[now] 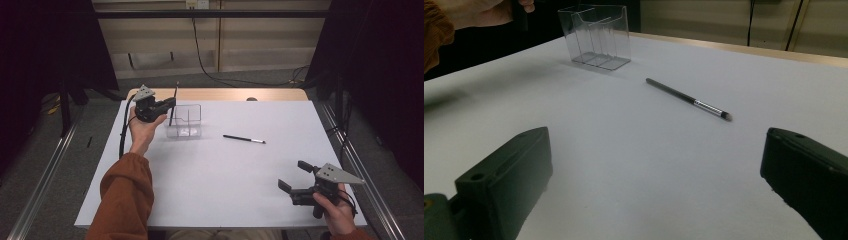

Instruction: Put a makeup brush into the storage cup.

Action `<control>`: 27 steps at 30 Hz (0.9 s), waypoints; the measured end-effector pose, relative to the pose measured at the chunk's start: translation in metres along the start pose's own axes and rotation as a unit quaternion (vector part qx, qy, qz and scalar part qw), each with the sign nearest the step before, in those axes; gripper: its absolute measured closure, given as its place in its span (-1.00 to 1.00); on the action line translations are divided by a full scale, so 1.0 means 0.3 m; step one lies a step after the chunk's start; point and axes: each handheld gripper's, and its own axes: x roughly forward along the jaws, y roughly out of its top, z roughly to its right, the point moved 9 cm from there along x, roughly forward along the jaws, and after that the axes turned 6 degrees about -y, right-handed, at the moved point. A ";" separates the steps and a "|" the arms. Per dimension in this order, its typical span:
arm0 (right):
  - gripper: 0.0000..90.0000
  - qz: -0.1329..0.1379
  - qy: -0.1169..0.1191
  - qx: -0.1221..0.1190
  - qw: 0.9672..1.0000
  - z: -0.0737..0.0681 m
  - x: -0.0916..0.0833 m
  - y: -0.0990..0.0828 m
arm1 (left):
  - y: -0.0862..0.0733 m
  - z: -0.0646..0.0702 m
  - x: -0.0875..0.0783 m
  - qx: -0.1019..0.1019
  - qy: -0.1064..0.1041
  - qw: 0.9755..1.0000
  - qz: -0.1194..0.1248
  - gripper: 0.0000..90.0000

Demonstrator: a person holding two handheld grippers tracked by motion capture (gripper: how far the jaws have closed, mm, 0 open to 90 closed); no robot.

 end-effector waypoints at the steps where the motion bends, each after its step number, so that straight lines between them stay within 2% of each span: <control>1: -1.00 0.000 0.000 0.000 1.000 0.000 0.000 0.000 | -0.001 -0.001 0.000 0.001 0.000 1.000 -0.001 0.86; 7: -1.00 0.000 0.000 0.000 1.000 0.000 0.000 0.000 | -0.007 0.000 0.002 -0.003 -0.003 1.000 -0.001 0.85; 16: -1.00 0.000 0.000 0.002 1.000 -0.001 -0.001 0.000 | -0.006 -0.001 -0.005 -0.007 -0.003 1.000 0.004 0.71; 22: -1.00 0.001 0.000 0.001 1.000 -0.001 0.000 0.001 | -0.004 0.003 -0.016 -0.008 -0.005 1.000 0.006 0.52; 27: -1.00 0.000 0.000 0.000 1.000 0.000 0.000 0.000 | 0.004 0.014 -0.028 -0.011 -0.007 1.000 0.011 0.21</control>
